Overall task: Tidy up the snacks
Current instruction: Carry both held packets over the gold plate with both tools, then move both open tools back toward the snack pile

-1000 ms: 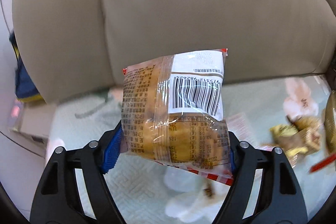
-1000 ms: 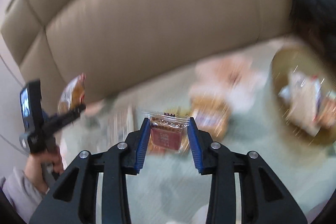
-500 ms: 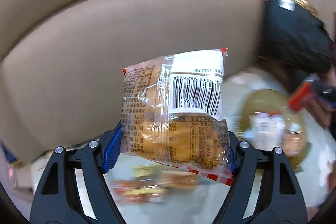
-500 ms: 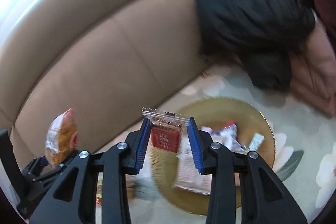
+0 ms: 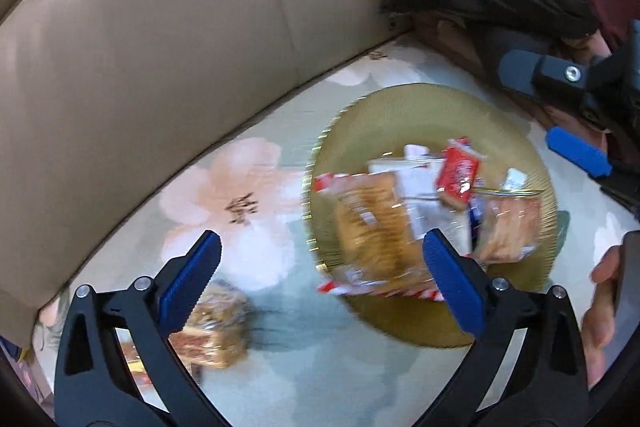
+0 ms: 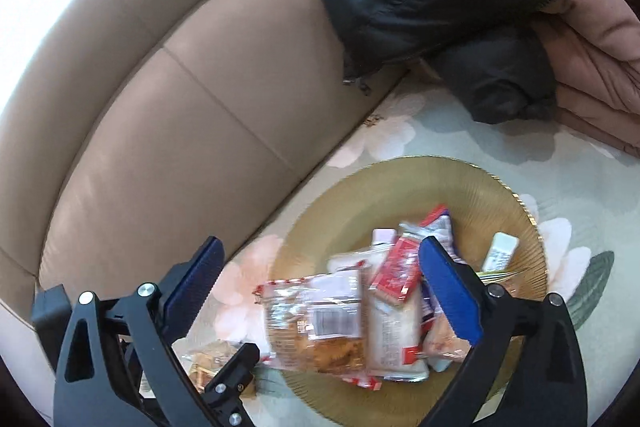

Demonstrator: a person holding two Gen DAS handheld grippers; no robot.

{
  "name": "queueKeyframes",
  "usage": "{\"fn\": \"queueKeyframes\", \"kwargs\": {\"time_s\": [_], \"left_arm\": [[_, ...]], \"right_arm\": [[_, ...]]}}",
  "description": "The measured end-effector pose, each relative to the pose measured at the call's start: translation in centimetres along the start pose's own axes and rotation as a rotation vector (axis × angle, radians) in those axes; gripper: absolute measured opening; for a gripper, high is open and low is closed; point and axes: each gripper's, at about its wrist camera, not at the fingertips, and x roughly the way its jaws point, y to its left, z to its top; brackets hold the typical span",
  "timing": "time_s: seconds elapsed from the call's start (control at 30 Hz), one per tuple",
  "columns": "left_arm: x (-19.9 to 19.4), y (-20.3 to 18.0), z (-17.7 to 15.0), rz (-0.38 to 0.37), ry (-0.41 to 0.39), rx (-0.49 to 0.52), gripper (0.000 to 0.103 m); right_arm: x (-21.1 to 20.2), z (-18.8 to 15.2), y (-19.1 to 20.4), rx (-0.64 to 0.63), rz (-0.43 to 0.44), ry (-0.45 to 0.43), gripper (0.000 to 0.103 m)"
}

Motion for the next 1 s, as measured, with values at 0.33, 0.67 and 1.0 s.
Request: {"fn": "queueKeyframes", "kwargs": {"time_s": [0.33, 0.67, 1.0], "left_arm": [[-2.5, 10.1, -2.7, 0.106, -0.010, -0.222, 0.100], [-4.8, 21.4, -7.7, 0.220, 0.006, -0.398, 0.100], [-2.8, 28.4, -15.1, 0.192, 0.093, -0.441, 0.100]], "right_arm": [[-0.4, -3.1, 8.4, -0.145, 0.096, -0.039, 0.098], [2.5, -8.0, 14.8, -0.243, 0.177, 0.097, 0.098], [6.8, -11.4, 15.7, -0.353, 0.087, 0.233, 0.098]]}}
